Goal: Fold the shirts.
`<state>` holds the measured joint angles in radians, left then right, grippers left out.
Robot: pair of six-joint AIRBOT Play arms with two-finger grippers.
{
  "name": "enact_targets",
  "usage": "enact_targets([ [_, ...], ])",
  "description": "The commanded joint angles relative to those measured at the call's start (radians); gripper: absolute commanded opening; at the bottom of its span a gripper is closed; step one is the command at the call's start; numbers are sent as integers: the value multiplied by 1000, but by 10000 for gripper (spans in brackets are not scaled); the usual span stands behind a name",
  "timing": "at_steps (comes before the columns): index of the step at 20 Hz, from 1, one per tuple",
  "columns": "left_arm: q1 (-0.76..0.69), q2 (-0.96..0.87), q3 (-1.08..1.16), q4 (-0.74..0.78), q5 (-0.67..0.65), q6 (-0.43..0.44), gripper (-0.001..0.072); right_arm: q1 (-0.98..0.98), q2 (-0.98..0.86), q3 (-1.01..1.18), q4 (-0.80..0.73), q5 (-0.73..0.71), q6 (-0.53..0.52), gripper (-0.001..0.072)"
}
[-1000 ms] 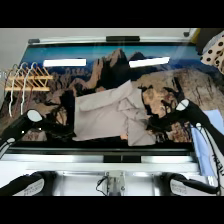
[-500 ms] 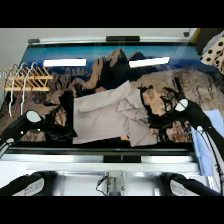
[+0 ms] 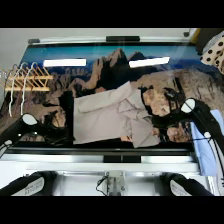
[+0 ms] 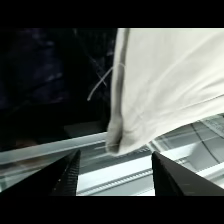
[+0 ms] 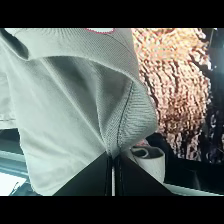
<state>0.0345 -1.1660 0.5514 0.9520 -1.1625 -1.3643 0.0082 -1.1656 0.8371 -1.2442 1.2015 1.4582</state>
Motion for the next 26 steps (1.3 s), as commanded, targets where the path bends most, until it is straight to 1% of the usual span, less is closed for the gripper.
enact_targets([
  [1, -26, -1, -45, -83, 126, 2, 523, 1, 5, 1, -3, 10, 8, 63],
  [3, -46, -3, -45, -130, 200, -1, 387, 1, 5, 1, -3, 12, 16, 63],
  [4, -59, -11, -45, -142, 224, -2, 385, 1, 5, 1, -1, 14, 22, 63],
  [5, -72, -25, -45, -146, 230, -1, 339, 1, 5, 1, 3, 19, 22, 63],
  [6, -81, -39, -45, -146, 223, 1, 159, 1, 5, 1, 5, 23, 22, 63],
  [7, -83, -46, -43, -146, 209, 17, 32, 1, 5, 1, 4, 23, 21, 63],
  [8, -80, -43, -36, -145, 200, 39, 32, 1, 6, 1, 4, 26, 21, 63],
  [9, -69, -37, -12, -144, 162, 87, 31, 1, 9, 4, 2, 30, 13, 63],
  [10, -50, -27, 24, -141, 116, 113, 31, 1, 15, 18, 0, 42, -8, 63],
  [11, -21, -5, 78, -139, 71, 115, 30, 1, 27, 45, -16, 59, -27, 63],
  [13, 51, 87, 227, -139, 34, 129, 30, 1, 63, 150, -94, 114, -50, 63],
  [15, 125, 212, 444, -138, 35, 180, 30, 1, 117, 312, -193, 165, -100, 62],
  [17, 214, 308, 708, -137, 36, 173, 31, 1, 185, 503, -278, 159, -170, 62],
  [18, 259, 340, 839, -137, 36, 151, 30, 1, 222, 595, -314, 127, -182, 62],
  [20, 361, 383, 1091, -137, 35, 93, 31, 1, 304, 770, -359, 13, -180, 62],
  [21, 407, 396, 1182, -137, 35, 73, 31, 1, 341, 828, -359, -50, -180, 62],
  [22, 452, 412, 1257, -137, 35, 49, 31, 1, 381, 871, -359, -106, -179, 62],
  [23, 491, 428, 1301, -137, 35, 27, 31, 1, 414, 895, -360, -132, -177, 62],
  [25, 565, 472, 1331, -136, 34, 5, 31, 1, 472, 913, -380, -109, -154, 62],
  [26, 593, 491, 1331, -130, 25, 1, 31, 1, 492, 913, -390, -67, -150, 62],
])
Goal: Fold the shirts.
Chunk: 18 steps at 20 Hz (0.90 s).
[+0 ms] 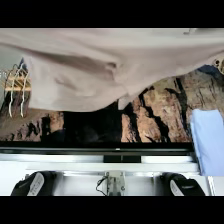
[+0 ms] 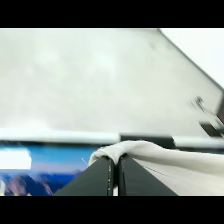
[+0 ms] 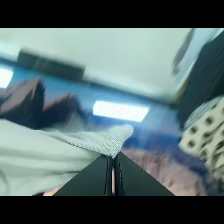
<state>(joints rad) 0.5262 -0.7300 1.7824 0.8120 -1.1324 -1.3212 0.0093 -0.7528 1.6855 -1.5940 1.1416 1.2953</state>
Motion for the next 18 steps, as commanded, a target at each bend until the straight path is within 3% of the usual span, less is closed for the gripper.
enact_targets([
  [1, 118, 71, 100, 37, -21, -80, 31, 0, 92, 64, -55, 43, 13, 62],
  [4, 122, 86, 98, 132, -124, -114, 31, 0, 90, 63, -121, 166, 17, 62],
  [7, 122, 85, 43, 134, -228, -117, 31, 0, 41, 63, -171, 171, 85, 62],
  [10, 121, 79, -114, 130, -230, -116, 31, 0, -72, 33, -208, 174, 107, 62],
  [12, 117, 70, -293, 100, -212, -97, 31, 0, -170, -38, -211, 173, 183, 62],
  [15, 26, 33, -619, 38, -46, -54, 30, 0, -332, -189, -211, 105, 313, 63],
  [18, -171, -110, -844, 40, 244, -52, 29, 0, -534, -257, -202, -71, 413, 63],
])
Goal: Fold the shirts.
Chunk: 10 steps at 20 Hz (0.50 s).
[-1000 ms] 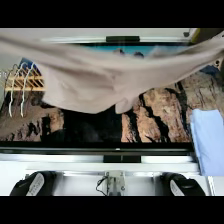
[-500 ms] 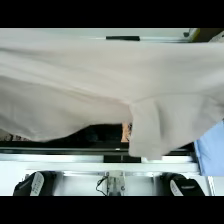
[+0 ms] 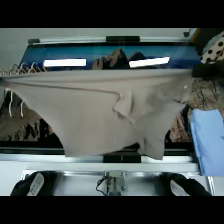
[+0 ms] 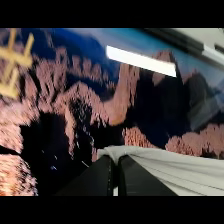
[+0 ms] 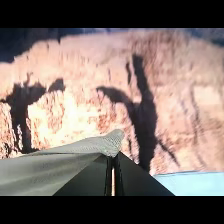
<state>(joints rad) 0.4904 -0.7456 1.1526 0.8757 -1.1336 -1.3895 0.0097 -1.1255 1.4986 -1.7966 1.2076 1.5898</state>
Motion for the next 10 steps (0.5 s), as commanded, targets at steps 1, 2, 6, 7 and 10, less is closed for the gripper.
enact_targets([
  [1, -200, -173, -232, -24, 335, 16, 30, -1, -226, -70, 18, -203, 162, 63],
  [2, -249, -254, -224, -24, 410, 16, 30, -1, -276, -70, 34, -267, 204, 63],
  [6, -360, -559, -80, -25, 593, 8, 32, 0, -411, -70, 91, -455, 372, 63],
  [7, -373, -616, -39, -25, 589, 8, 32, 0, -436, -70, 114, -467, 397, 63],
  [10, -412, -735, 18, -35, 531, -5, 33, 0, -503, -71, 223, -427, 399, 63],
])
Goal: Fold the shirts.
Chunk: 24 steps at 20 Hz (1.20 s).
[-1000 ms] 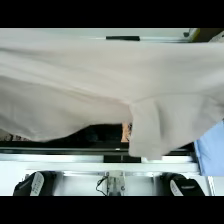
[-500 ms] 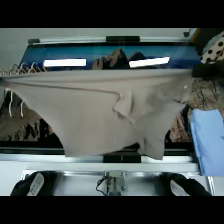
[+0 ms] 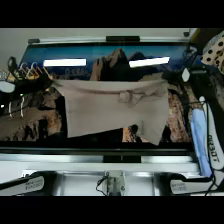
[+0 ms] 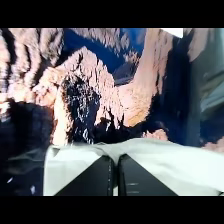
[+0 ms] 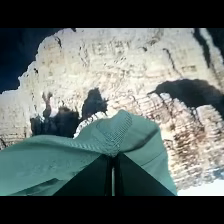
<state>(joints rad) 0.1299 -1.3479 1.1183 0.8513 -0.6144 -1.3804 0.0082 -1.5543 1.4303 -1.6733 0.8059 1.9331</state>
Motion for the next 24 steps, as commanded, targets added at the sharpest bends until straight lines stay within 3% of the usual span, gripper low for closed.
enact_targets([
  [1, -60, -152, 53, -20, -19, -27, 35, 1, -94, -2, 137, 2, 56, 71],
  [2, -61, -158, 53, -21, -55, -27, 75, 1, -103, -2, 175, 24, 52, 86],
  [3, -52, -155, 54, -16, -97, -27, 215, -2, -98, -2, 208, 39, 24, 283],
  [4, -30, -150, 66, -13, -156, -26, 413, -7, -85, 8, 229, 68, -32, 508],
  [5, 11, -147, 98, -5, -253, -27, 588, -17, -65, 30, 228, 127, -108, 519],
  [6, 60, -148, 137, -2, -373, -27, 612, -34, -42, 54, 212, 192, -161, 519],
  [8, 175, -148, 204, 26, -665, -27, 566, -86, 18, 75, 159, 320, -245, 519],
  [9, 219, -144, 200, 44, -793, -27, 432, -122, 46, 75, 145, 395, -294, 519],
  [10, 251, -132, 164, 77, -906, -26, 390, -161, 62, 75, 152, 480, -337, 519],
  [11, 264, -104, 95, 103, -958, 8, 392, -201, 70, 74, 174, 583, -381, 519],
  [14, 261, 53, -273, 115, -800, 38, 402, -299, 74, 62, 268, 792, -457, 519],
  [17, 260, 142, -552, -5, -649, 108, 403, -337, 75, 59, 380, 825, -455, 518],
  [19, 258, 144, -636, -96, -602, 164, 403, -328, 75, 59, 418, 806, -452, 518],
  [22, 226, 143, -673, -115, -512, 169, 414, -303, 75, 59, 427, 781, -453, 517],
  [23, 212, 142, -673, -116, -488, 168, 479, -294, 75, 59, 427, 779, -455, 517],
  [24, 196, 142, -672, -119, -453, 168, 483, -286, 75, 59, 426, 779, -460, 517],
])
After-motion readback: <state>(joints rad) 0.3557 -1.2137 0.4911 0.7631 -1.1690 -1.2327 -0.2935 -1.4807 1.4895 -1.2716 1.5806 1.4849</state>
